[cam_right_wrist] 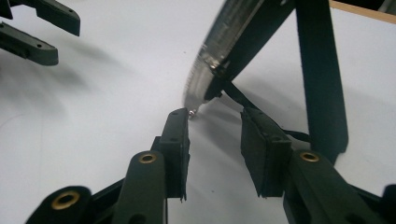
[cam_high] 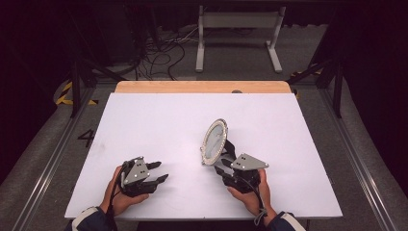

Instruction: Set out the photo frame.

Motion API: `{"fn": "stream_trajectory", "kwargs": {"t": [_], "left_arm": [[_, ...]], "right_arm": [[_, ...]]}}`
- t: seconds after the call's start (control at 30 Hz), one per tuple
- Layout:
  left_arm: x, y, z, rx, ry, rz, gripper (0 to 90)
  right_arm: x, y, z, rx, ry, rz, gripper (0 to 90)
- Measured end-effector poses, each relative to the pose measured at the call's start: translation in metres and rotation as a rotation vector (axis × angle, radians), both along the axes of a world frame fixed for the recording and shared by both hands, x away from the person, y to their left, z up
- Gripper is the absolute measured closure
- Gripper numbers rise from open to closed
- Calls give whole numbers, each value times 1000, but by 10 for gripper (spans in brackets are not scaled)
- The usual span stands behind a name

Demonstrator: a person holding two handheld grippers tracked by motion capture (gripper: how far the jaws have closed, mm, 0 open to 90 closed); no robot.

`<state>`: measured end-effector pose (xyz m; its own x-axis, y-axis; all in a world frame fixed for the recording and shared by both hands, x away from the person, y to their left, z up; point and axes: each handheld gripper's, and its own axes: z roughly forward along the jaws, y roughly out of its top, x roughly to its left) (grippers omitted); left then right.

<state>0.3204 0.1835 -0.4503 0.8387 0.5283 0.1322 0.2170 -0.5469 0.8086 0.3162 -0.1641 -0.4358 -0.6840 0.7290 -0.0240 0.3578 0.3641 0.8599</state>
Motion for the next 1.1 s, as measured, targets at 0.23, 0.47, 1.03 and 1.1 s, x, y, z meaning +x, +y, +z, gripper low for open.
{"fn": "stream_trajectory", "kwargs": {"t": [0.23, 0.47, 1.03, 1.1], "left_arm": [[-5, 7, -3, 9, 5, 29, 410], [-7, 8, -4, 13, -1, 42, 366], [-10, 9, -7, 27, 6, 55, 343], [-10, 9, -8, 28, 8, 56, 338]], "right_arm": [[4, 10, 1, 24, 3, -11, 558], [9, 17, 1, 41, -9, -41, 523], [23, 34, 3, 95, -15, -124, 482], [26, 37, 1, 102, -8, -139, 476]]}}
